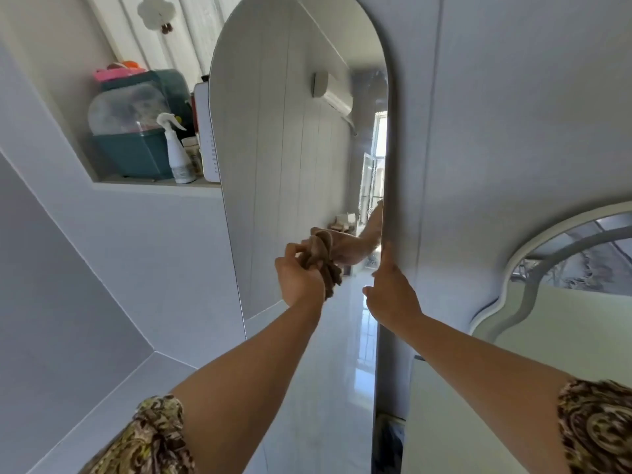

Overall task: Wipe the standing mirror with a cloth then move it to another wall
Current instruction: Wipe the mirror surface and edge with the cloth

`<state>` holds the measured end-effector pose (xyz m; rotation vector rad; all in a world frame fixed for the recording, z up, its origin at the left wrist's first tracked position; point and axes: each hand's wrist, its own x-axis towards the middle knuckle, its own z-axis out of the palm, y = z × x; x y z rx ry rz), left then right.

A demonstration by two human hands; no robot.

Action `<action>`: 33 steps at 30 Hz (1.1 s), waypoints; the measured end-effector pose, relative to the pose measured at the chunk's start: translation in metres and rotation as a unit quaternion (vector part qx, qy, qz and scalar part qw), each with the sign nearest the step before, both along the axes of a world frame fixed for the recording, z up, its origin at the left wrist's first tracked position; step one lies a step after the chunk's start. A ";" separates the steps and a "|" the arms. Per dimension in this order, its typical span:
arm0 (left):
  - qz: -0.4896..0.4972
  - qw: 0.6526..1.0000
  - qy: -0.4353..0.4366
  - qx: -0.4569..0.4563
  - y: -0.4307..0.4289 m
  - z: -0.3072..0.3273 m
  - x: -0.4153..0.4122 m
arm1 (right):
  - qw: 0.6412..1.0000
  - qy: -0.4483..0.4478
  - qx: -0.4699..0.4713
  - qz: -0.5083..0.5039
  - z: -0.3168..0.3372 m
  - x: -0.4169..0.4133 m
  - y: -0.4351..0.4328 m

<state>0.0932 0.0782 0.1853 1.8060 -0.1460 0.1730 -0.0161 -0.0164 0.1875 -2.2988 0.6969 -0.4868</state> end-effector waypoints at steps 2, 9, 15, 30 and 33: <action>0.019 1.000 0.008 -0.009 0.011 0.005 0.015 | 1.000 0.002 -0.008 -0.015 -0.005 0.005 0.002; 0.068 0.993 0.046 -0.082 0.047 0.012 0.071 | 0.997 -0.021 -0.027 -0.064 -0.018 0.016 0.009; 0.101 0.983 0.087 -0.123 0.070 0.004 0.101 | 0.996 -0.043 -0.010 -0.079 -0.020 0.014 0.016; -0.010 0.997 0.077 -0.019 0.031 -0.069 0.046 | 0.998 -0.005 0.021 -0.055 -0.035 0.000 0.016; -0.038 0.997 0.068 -0.001 0.023 -0.046 -0.011 | 0.999 0.002 0.019 -0.036 -0.037 -0.006 0.017</action>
